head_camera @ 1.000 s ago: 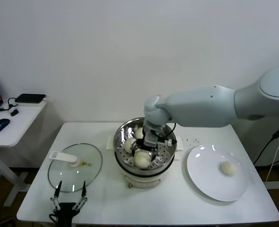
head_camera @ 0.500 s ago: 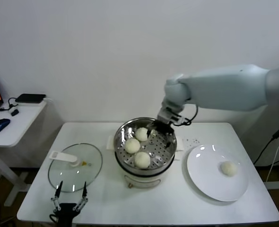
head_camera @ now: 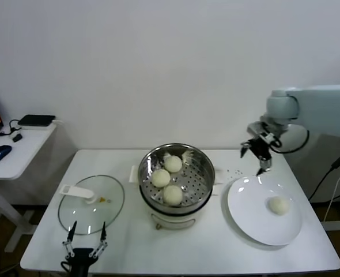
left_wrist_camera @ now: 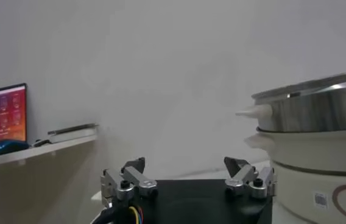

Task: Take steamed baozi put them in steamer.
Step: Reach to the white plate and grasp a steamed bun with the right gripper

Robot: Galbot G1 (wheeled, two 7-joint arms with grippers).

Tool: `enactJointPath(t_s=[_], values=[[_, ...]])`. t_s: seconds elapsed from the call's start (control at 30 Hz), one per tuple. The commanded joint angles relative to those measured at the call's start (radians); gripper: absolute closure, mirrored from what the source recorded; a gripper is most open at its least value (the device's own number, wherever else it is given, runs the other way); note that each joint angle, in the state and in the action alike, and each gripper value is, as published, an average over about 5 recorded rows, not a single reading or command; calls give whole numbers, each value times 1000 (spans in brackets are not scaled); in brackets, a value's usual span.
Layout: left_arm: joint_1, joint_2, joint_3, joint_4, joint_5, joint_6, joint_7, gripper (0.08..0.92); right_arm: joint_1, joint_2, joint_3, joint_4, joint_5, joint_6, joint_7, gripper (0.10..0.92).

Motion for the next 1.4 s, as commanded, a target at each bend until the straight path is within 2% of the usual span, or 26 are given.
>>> enactJointPath(t_s=[0.03,0.47,0.93,1.4], values=[[4,-2,0,7,0,0,0,177,-200,-244,44,-59,-166,-80,26,203],[2,-3,-3,12,5,4,1,177,-503,-318,282,-173,-276,-92,49,203],[0,-5,-5,27,8,-1,-1,177,-682,-265,511,-320,-335,-88,96,203],[-1,-7,-9,21,8,1,-1,177,-650,-253,483,-284,-334,-91,82,212]])
